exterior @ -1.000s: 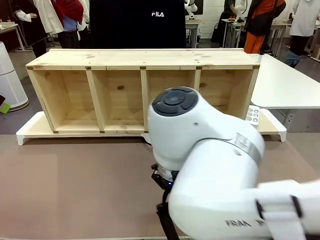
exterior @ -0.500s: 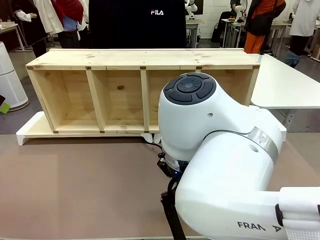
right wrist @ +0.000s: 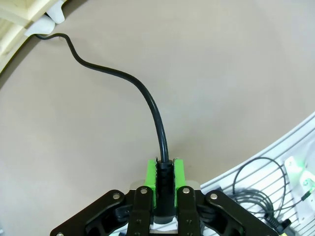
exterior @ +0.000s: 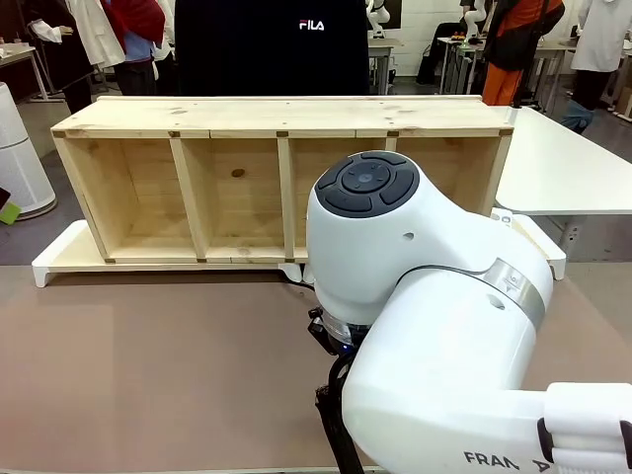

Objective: Perform cable management.
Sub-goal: Pull the grasped Power Cable to the location of the Power Strip.

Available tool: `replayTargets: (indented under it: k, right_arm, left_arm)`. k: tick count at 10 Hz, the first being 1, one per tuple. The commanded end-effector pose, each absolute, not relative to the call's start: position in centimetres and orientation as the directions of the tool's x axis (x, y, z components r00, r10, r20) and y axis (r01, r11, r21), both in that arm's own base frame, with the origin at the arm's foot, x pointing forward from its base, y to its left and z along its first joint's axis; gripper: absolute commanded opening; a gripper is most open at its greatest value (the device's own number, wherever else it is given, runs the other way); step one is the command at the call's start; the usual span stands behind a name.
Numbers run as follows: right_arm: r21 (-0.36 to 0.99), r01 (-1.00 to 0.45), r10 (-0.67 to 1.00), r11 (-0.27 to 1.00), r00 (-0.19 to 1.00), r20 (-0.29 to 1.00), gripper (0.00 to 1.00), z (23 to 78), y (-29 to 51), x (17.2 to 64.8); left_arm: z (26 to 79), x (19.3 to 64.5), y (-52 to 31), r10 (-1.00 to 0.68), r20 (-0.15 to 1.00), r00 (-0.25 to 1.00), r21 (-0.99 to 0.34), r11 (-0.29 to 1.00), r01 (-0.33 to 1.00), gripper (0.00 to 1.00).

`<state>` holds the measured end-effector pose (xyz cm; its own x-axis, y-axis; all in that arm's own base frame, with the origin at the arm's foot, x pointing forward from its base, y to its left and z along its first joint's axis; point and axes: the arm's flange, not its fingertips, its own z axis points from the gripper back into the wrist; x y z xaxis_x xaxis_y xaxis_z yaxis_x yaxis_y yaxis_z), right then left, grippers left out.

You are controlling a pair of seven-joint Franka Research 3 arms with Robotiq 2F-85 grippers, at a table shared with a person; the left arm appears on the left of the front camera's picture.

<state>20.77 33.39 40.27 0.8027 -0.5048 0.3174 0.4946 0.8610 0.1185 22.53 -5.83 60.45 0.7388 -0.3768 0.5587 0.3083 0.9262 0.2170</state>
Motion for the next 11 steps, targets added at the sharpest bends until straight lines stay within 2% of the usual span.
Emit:
replayTargets:
  k: [1,2,4,6,11]
  right_arm:
    - [0.117,0.496,-0.507,0.86,0.81,0.295,0.17,40.2,33.4,20.9]
    - [0.119,0.495,-0.505,0.861,0.803,0.317,0.17,40.3,33.4,20.8]
    - [0.109,0.609,-0.613,0.785,0.742,0.272,0.17,40.1,27.4,20.7]
    - [0.16,0.705,-0.72,0.691,0.653,0.233,0.17,40.8,22.0,20.9]
    - [0.274,0.819,-0.863,0.504,0.462,0.206,0.17,42.9,12.2,19.9]
  left_arm:
    - [60.4,22.5,-5.8,-0.376,0.56,0.738,0.213,0.926,0.311,1.0]
    - [60.4,22.5,-5.8,-0.376,0.56,0.738,0.213,0.926,0.311,1.0]
    - [60.4,22.5,-5.8,-0.376,0.56,0.738,0.213,0.926,0.311,1.0]
    - [60.4,22.5,-5.8,-0.376,0.56,0.738,0.213,0.926,0.311,1.0]
    - [60.4,22.5,-5.8,-0.376,0.56,0.738,0.213,0.926,0.311,1.0]
